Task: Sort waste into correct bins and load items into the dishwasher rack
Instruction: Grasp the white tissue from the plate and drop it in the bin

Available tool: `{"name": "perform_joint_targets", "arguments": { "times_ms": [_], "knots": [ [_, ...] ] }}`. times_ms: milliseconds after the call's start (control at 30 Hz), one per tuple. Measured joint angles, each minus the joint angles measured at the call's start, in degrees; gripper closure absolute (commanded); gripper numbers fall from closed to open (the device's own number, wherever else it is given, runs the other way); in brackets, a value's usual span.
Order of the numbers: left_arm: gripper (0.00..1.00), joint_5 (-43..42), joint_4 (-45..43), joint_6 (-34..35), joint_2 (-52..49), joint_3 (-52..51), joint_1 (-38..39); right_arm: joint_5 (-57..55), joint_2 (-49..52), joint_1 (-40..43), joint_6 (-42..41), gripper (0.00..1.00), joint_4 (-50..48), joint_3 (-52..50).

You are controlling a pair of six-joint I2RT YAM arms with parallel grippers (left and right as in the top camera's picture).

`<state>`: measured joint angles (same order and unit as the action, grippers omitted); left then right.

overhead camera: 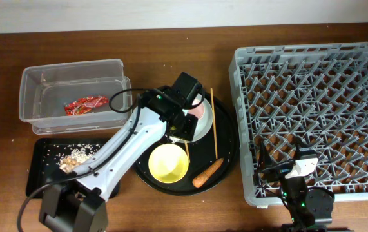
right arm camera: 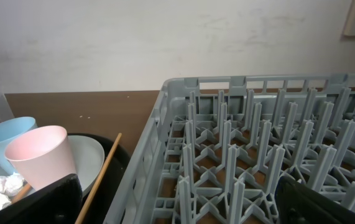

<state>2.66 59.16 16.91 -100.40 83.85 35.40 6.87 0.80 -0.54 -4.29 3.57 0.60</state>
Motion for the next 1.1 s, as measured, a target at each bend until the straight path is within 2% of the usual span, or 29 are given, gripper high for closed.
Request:
{"name": "perform_joint_targets", "arguments": {
  "times_ms": [100, 400, 433, 467, 500, 600, 767, 933, 967, 1033, 1100],
  "knots": [
    [0.36, 2.4, -1.0, 0.0, 0.0, -1.4, 0.0, 0.0, 0.0, 0.0, 0.0, 0.02, 0.0, 0.0],
    [0.41, 7.4, -29.7, 0.0, -0.1, -22.0, 0.0, 0.0, 0.0, 0.0, 0.0, 0.02, 0.0, 0.0],
    [0.47, 7.8, -31.7, 0.0, -0.1, -23.8, 0.0, 0.0, 0.0, 0.0, 0.0, 0.02, 0.0, 0.0],
    [0.57, 8.0, -32.3, 0.0, -0.1, -24.6, 0.0, 0.0, 0.0, 0.0, 0.0, 0.02, 0.0, 0.0],
    [0.78, 8.1, -32.6, 0.1, -0.1, -25.1, 0.0, 0.0, 0.0, 0.0, 0.0, 0.02, 0.0, 0.0],
    [1.0, 8.4, -33.7, 0.0, -0.1, -25.2, 0.0, 0.0, 0.0, 0.0, 0.0, 0.02, 0.0, 0.0],
    [1.0, 8.3, -33.3, 0.2, 2.8, -25.4, 0.0, 0.0, 0.0, 0.0, 0.0, 0.02, 0.0, 0.0],
    [1.0, 9.4, -30.6, 0.2, 25.1, -25.5, -0.3, 0.0, 0.1, 0.0, 0.0, 0.02, 0.0, 0.0],
    [1.0, 12.4, -29.4, 0.2, 29.2, -25.5, -2.3, 0.0, 0.0, 0.0, 0.0, 0.02, 0.0, 0.0],
    [1.0, 14.1, -29.8, 0.2, 30.3, -25.5, -6.6, 0.0, 0.0, 0.0, 0.0, 0.02, 0.0, 0.0],
    [1.0, 16.7, -31.6, 0.2, 30.3, -25.5, -16.9, 0.0, 0.0, 0.0, 0.0, 0.02, 0.0, 0.0]
  ]
}}
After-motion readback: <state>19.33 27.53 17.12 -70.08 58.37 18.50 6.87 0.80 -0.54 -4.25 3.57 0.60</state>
